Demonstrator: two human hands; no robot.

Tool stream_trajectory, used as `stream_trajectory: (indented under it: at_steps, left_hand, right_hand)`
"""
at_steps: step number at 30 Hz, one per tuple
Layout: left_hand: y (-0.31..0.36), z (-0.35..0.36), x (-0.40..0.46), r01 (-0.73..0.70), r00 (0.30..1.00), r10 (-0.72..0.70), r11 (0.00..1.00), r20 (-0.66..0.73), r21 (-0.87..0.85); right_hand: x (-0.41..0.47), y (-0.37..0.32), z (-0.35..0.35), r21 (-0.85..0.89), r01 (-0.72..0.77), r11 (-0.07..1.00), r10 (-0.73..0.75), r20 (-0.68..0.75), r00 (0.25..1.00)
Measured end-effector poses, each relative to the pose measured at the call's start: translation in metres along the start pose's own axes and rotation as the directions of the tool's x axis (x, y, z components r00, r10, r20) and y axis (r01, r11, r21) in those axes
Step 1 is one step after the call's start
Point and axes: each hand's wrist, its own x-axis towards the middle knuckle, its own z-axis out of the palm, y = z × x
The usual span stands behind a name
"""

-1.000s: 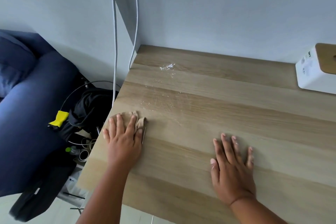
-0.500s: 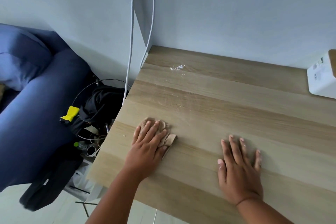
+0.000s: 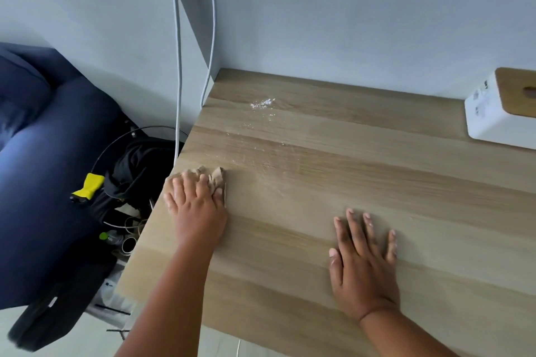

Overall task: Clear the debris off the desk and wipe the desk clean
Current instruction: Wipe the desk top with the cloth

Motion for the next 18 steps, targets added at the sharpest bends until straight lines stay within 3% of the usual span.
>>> stream_trajectory:
  at_steps: [6, 9, 12, 18]
  left_hand:
    - [0.015, 0.017, -0.059, -0.397, 0.918, 0.397, 0.918, 0.023, -0.002]
    - [-0.006, 0.018, -0.082, -0.495, 0.869, 0.495, 0.868, 0.021, 0.018]
    - [-0.030, 0.008, -0.074, -0.438, 0.899, 0.438, 0.899, 0.024, 0.015]
    - [-0.018, -0.004, -0.006, -0.179, 0.984, 0.178, 0.984, -0.027, -0.028]
  right_hand:
    - [0.000, -0.002, -0.001, -0.002, -0.003, 1.000, 0.003, -0.013, 1.000]
    - [0.000, -0.002, -0.004, 0.004, -0.011, 1.000, 0.011, -0.018, 1.000]
    - [0.000, -0.004, -0.005, 0.002, -0.016, 1.000, 0.016, -0.012, 1.000]
    - [0.000, -0.002, 0.001, -0.008, -0.008, 1.000, 0.008, -0.009, 1.000]
